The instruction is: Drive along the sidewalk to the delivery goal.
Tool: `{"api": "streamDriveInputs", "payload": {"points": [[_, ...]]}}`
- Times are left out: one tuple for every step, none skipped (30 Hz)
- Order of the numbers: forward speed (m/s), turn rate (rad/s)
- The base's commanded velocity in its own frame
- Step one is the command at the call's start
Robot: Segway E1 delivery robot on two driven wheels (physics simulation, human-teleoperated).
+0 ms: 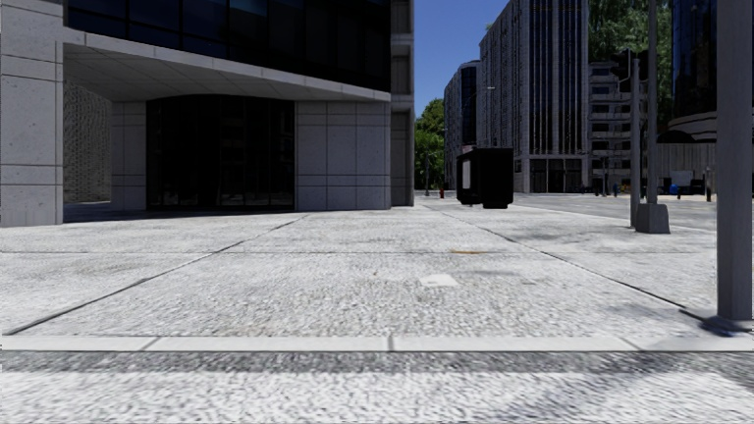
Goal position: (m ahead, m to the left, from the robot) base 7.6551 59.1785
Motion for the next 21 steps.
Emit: {"api": "streamDriveInputs", "payload": {"points": [[2.0, 0.0], [2.0, 0.0], [2.0, 0.0], [2.0, 0.0], [2.0, 0.0], [2.0, 0.0], [2.0, 0.0], [2.0, 0.0], [2.0, 0.0], [2.0, 0.0], [2.0, 0.0], [2.0, 0.0], [2.0, 0.0], [2.0, 0.0], [2.0, 0.0], [2.0, 0.0], [2.0, 0.0], [2.0, 0.0], [2.0, 0.0], [2.0, 0.0], [2.0, 0.0]]}}
